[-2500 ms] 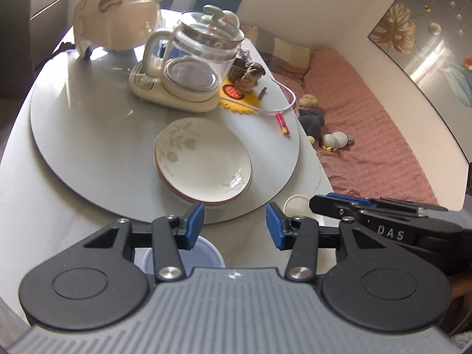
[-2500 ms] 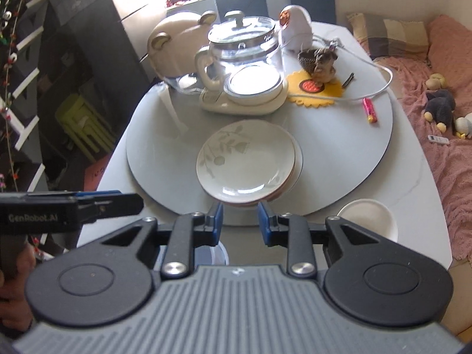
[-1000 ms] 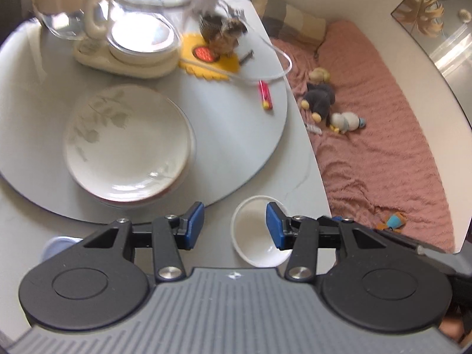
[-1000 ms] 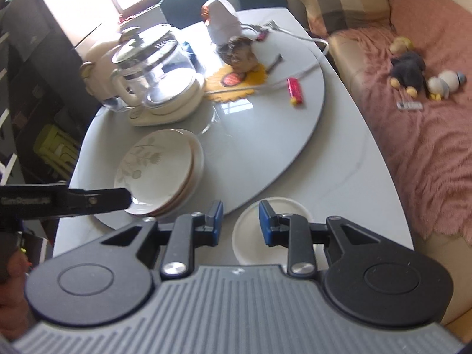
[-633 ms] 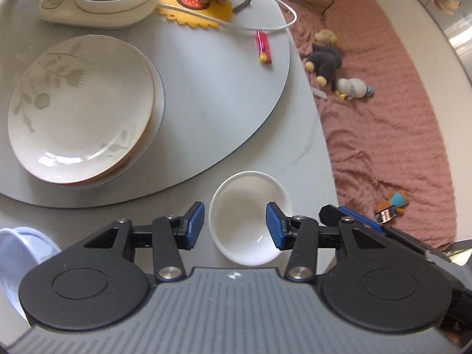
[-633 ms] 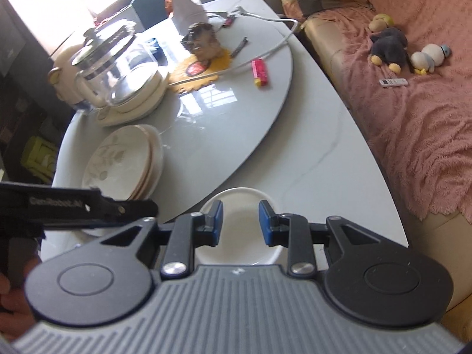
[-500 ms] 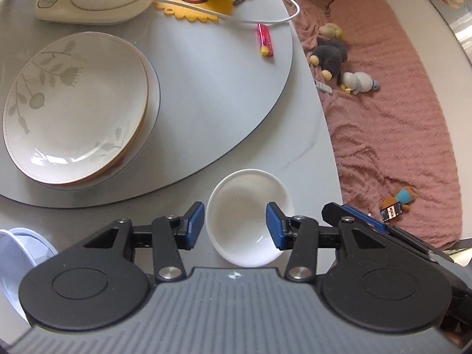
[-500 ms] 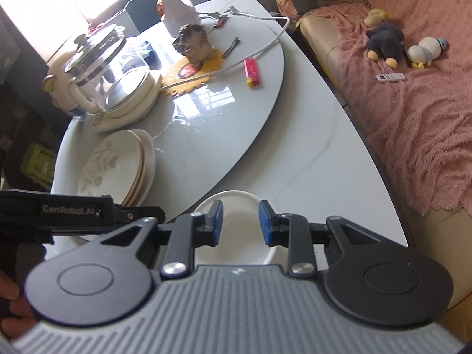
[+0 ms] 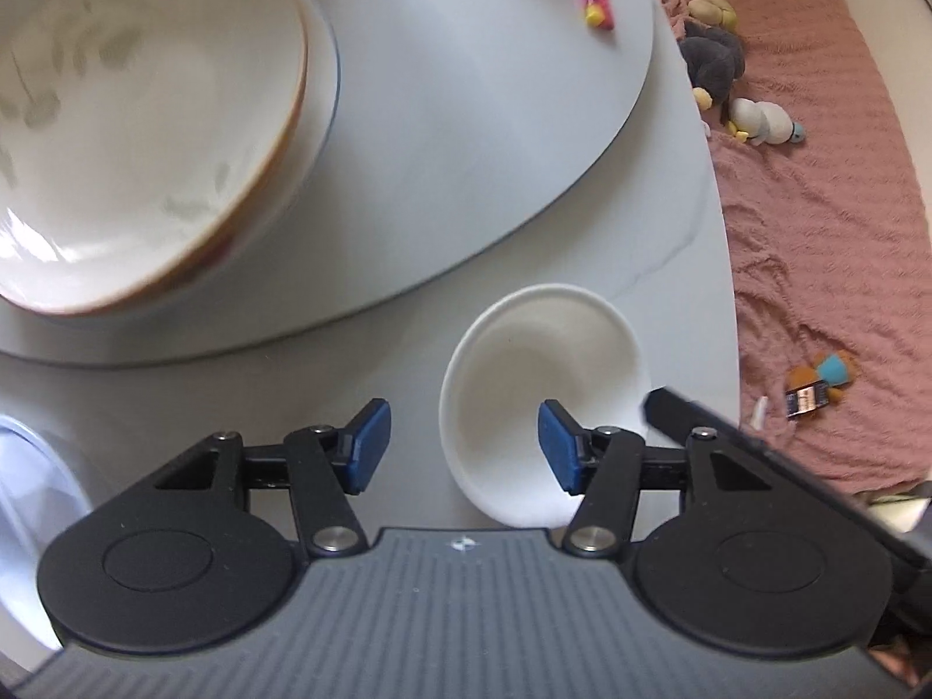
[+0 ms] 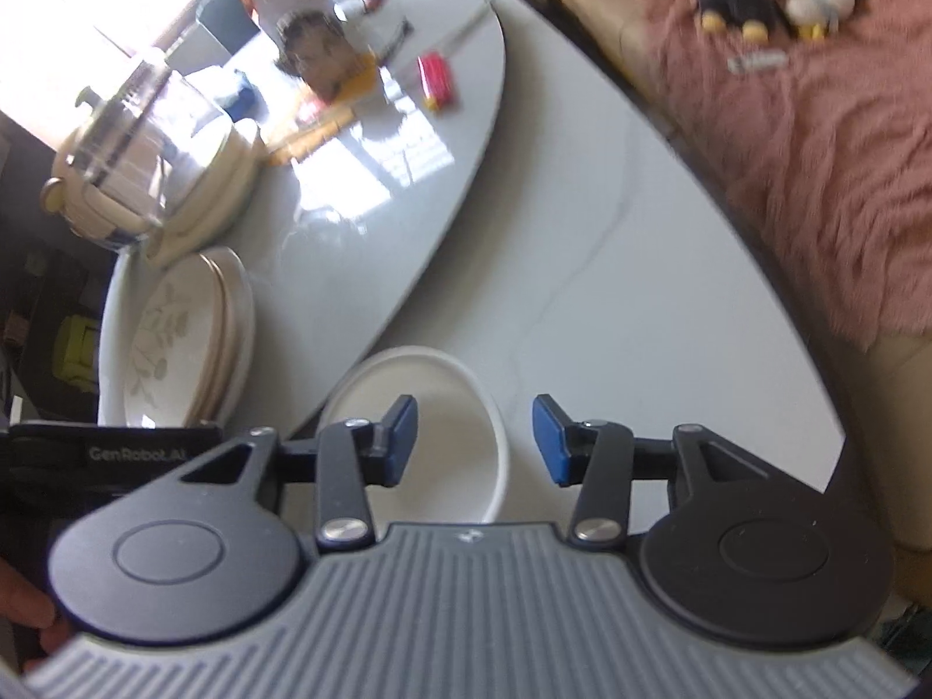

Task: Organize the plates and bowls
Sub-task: 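Move both grippers down to the white ceramic bowl at the table edge, then close the left gripper on the ceramic bowl rim while the right gripper grips it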

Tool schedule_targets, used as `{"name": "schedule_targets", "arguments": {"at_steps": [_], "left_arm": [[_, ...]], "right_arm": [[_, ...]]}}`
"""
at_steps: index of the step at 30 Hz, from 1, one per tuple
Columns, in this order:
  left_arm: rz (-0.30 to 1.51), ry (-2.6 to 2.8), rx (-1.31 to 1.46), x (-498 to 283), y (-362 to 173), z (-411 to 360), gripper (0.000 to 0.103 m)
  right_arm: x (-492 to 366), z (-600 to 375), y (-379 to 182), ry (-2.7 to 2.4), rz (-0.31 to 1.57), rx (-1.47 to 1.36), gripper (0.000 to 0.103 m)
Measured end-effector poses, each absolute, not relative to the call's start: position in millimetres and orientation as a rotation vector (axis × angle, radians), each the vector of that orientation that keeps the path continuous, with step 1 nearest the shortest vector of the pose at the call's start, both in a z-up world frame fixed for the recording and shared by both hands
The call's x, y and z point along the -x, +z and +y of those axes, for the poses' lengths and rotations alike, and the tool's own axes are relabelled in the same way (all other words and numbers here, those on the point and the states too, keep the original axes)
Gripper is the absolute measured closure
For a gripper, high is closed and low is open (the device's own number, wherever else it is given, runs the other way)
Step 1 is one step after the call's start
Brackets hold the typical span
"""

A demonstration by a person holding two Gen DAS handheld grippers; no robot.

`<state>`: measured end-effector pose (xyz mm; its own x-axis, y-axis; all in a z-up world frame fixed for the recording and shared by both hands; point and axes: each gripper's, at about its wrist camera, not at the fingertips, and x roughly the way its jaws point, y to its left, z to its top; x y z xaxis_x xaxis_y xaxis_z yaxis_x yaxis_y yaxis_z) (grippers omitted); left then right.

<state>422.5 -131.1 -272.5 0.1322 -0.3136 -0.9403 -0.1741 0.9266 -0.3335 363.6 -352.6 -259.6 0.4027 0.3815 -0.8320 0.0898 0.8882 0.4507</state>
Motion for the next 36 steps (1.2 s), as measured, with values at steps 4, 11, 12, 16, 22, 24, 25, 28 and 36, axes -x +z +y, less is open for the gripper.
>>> {"name": "schedule_targets", "arguments": {"at_steps": [4,11,12,16,22,24,25,28,36], "left_arm": [[1.457,-0.098,0.449,-418.3,-285.4,-124.3,0.044],[1.438,-0.102,0.474,-418.7,-295.1,-126.5,0.064],[1.433,-0.084,0.472,-419.1,-296.3,-126.1,0.075],[1.422,-0.046,0.46,-424.2,-300.0,-127.7,0.088],[1.41,-0.035,0.488,-421.0,-299.5,-118.8,0.095],[1.413,-0.039,0.497,-420.1,-298.5,-118.2,0.095],[1.407,-0.04,0.499,-419.3,-296.3,-118.1,0.096],[1.397,-0.052,0.491,-418.0,-289.7,-118.1,0.095],[1.365,-0.063,0.479,-418.4,-256.9,-111.5,0.095]], "right_arm": [[-361.2,-348.0,-270.8,0.212,1.186,-0.466,0.065],[-361.9,-342.9,-280.7,0.236,1.236,-0.481,0.082],[-363.0,-341.6,-280.7,0.241,1.246,-0.471,0.085],[-366.7,-336.4,-278.1,0.257,1.251,-0.405,0.089],[-367.0,-335.1,-275.1,0.278,1.277,-0.364,0.092],[-366.0,-335.3,-269.3,0.283,1.264,-0.362,0.093],[-365.6,-334.7,-265.9,0.285,1.257,-0.356,0.093],[-363.7,-331.8,-257.3,0.293,1.231,-0.337,0.093],[-360.9,-328.2,-228.5,0.299,1.204,-0.338,0.092]]}}
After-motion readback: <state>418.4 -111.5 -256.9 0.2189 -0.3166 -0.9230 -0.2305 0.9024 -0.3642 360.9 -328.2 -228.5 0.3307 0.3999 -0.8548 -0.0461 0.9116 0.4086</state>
